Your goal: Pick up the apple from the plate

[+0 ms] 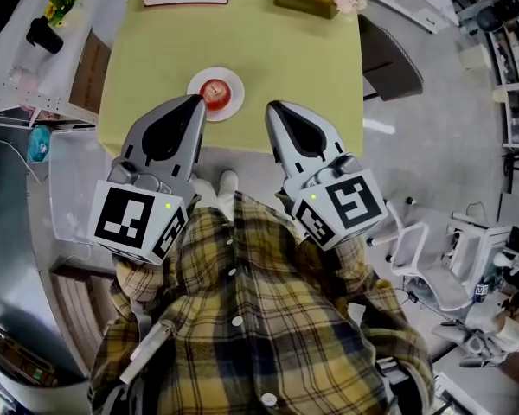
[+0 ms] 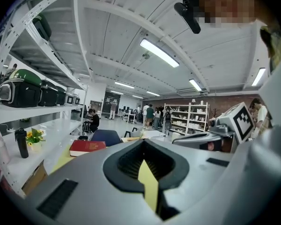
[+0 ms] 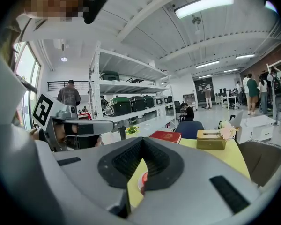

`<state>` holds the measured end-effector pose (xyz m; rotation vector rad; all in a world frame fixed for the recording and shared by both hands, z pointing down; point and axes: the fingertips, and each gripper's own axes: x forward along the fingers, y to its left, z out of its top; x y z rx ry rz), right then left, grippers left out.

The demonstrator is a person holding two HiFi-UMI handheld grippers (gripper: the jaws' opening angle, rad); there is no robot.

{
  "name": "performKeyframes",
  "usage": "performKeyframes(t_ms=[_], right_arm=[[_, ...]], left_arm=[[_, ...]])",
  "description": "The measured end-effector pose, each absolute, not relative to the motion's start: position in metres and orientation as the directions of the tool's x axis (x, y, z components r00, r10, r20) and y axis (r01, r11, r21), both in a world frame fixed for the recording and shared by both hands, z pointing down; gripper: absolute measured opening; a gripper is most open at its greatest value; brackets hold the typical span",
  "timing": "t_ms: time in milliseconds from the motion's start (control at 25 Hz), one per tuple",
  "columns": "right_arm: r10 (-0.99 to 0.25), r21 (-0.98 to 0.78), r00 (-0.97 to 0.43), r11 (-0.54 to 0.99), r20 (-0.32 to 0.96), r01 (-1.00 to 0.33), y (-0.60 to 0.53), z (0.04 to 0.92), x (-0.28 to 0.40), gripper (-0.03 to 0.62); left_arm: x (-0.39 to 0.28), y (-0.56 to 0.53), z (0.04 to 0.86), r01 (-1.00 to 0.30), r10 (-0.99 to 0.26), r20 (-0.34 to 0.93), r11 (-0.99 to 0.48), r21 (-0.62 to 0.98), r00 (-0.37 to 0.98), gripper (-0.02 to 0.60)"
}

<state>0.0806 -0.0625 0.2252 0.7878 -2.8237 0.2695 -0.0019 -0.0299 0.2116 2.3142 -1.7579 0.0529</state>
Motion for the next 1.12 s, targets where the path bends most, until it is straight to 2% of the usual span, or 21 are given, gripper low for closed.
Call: performKeyframes(t_ms=[280,560,880,1120], right_arm=[[-0.483,-0.106,-0.838,0.847,0.253,-0.520,-0.079,0.230,0.061,-0.003],[-0.540,-0.114,-0.799,0.805,0.265,-0.582,-0.107,0.236,0.019,-0.003],[-0.644,-0.120,-0.705,0.708,0.295,-0.697,-0.148,0.245,-0.022,-0.003],[-0.735,-0.127,-0.582,0.578,0.348,-0.806,-0.172,0.255,-0.038,-0.003]], left_arm=[[-0.019,-0.053,0.210,-0.954,-0.944,0.170,-0.260,0.152,0.284,0.006],[-0.059,-0.089,0.216,-0.928,-0.915,0.180,-0.332,0.167,0.360,0.006],[-0.093,-0.136,0.225,-0.854,-0.838,0.183,-0.481,0.197,0.514,0.006],[-0.105,-0.159,0.239,-0.769,-0.745,0.196,-0.599,0.224,0.638,0.006]])
